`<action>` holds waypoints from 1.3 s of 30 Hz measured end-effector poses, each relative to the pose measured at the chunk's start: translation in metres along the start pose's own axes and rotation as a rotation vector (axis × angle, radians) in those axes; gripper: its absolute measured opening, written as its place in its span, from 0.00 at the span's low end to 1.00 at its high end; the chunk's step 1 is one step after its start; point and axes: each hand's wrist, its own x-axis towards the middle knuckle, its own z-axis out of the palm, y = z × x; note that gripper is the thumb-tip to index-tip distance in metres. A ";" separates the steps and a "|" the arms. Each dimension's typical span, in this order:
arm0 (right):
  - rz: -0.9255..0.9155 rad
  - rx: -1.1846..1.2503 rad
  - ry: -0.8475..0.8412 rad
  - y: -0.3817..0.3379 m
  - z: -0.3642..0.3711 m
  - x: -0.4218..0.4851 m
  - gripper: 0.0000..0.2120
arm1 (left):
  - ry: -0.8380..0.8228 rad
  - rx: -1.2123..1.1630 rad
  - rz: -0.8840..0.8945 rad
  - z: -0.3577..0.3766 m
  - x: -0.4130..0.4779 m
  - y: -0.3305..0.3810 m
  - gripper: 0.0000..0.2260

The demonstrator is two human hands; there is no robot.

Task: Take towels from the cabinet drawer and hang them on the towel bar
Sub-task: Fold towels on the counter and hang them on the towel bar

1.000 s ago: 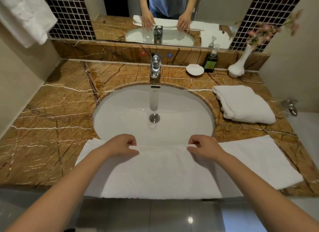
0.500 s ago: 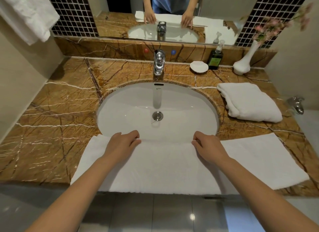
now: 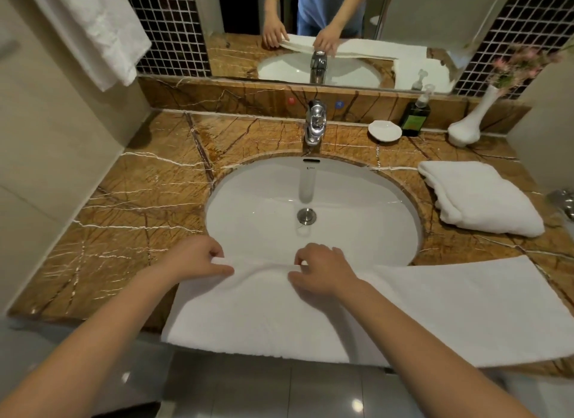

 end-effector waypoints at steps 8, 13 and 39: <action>-0.065 0.176 0.046 -0.104 0.033 0.037 0.15 | 0.081 -0.539 -0.097 -0.003 -0.022 -0.014 0.12; -0.038 0.183 0.092 -0.113 0.043 0.042 0.10 | 0.122 -0.732 -0.256 0.003 -0.024 -0.019 0.07; -0.122 -0.120 0.273 -0.079 0.043 0.047 0.16 | 0.657 -0.559 -0.327 0.041 -0.034 -0.025 0.06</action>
